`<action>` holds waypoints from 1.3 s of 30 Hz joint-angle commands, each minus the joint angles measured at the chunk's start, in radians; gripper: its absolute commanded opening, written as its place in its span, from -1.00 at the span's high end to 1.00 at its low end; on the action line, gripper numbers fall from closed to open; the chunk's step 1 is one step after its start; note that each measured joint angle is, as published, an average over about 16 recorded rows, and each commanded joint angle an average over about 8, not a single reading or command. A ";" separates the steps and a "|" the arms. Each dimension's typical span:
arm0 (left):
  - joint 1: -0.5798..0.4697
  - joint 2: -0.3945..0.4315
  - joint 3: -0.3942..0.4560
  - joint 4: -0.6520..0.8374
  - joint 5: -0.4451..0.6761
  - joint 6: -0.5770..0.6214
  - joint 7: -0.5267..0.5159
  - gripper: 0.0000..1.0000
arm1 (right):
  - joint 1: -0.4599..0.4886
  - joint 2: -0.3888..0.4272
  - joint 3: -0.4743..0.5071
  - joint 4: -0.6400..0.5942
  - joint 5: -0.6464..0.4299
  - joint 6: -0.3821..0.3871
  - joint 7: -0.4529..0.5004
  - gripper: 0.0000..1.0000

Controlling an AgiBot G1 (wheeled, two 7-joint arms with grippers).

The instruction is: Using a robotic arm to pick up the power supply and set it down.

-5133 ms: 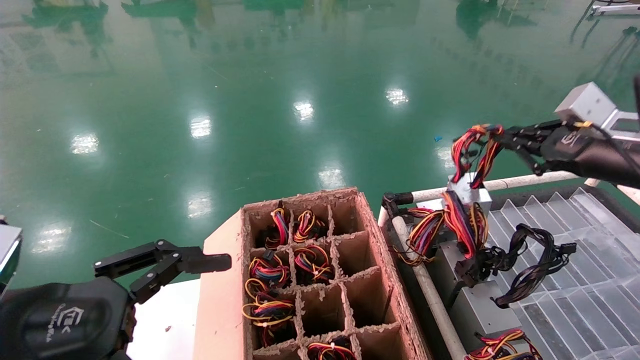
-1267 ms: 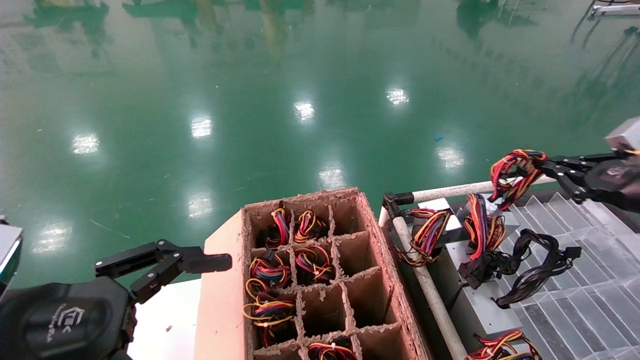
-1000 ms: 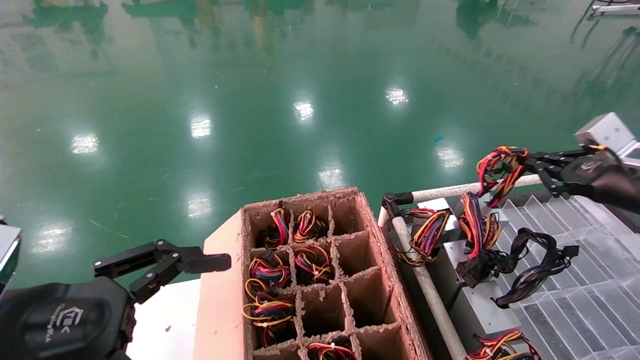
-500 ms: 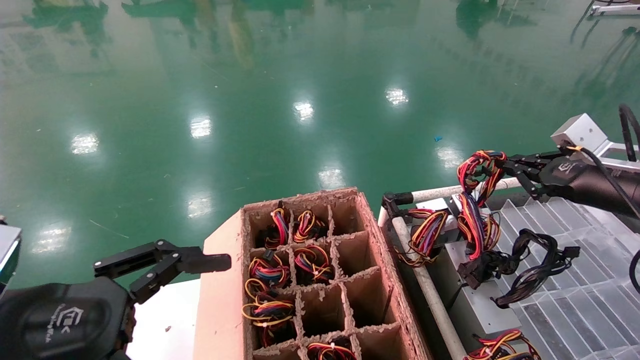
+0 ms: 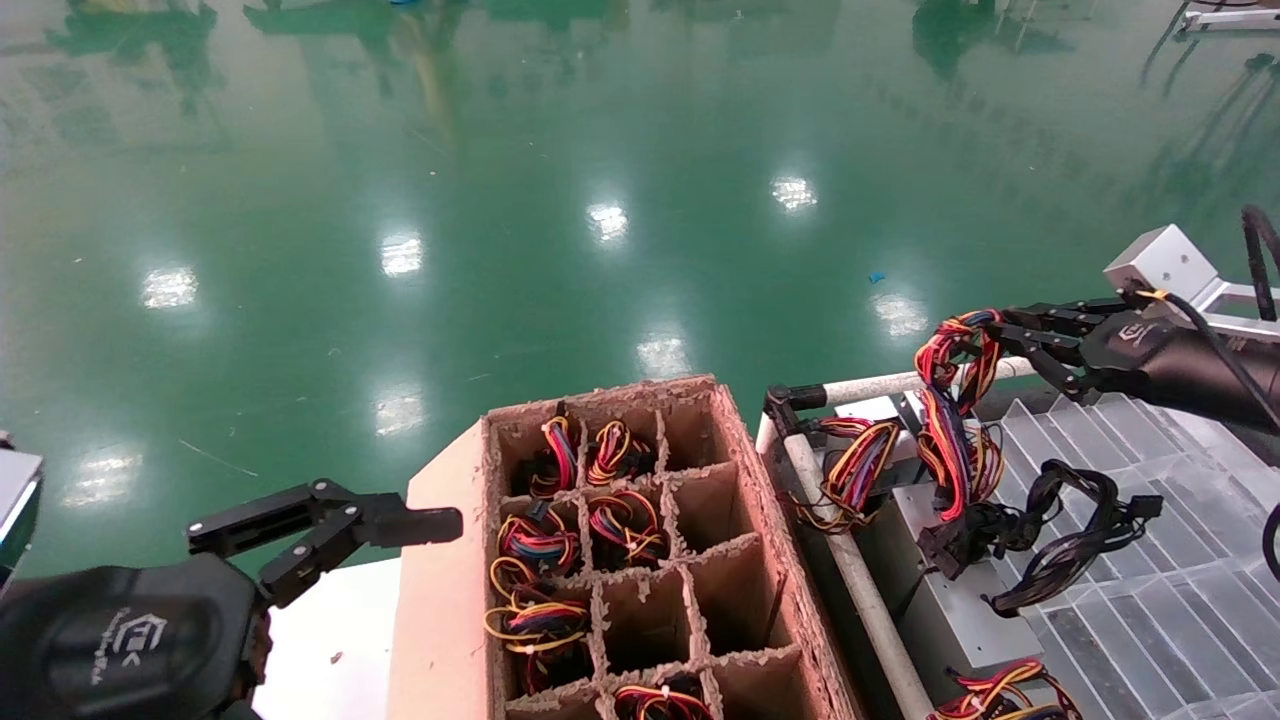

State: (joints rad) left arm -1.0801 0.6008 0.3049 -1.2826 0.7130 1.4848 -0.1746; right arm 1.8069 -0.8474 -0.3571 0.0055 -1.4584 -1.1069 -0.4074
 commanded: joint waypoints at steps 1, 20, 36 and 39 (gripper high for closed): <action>0.000 0.000 0.000 0.000 0.000 0.000 0.000 -1.00 | 0.000 0.000 0.000 0.000 0.001 0.000 0.000 -1.00; 0.000 0.000 0.000 0.000 0.000 0.000 0.000 -1.00 | 0.006 -0.003 0.004 0.005 0.006 -0.002 0.002 -1.00; -0.001 0.000 0.001 0.001 0.000 0.000 0.001 -1.00 | 0.035 0.022 0.034 0.035 0.053 -0.075 0.008 -1.00; -0.001 0.000 0.001 0.001 0.000 0.000 0.001 -1.00 | 0.017 0.030 0.037 0.061 0.070 -0.085 0.014 -1.00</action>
State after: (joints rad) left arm -1.0808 0.6009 0.3059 -1.2812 0.7129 1.4850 -0.1738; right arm 1.8141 -0.8172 -0.3209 0.0853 -1.3804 -1.1940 -0.3801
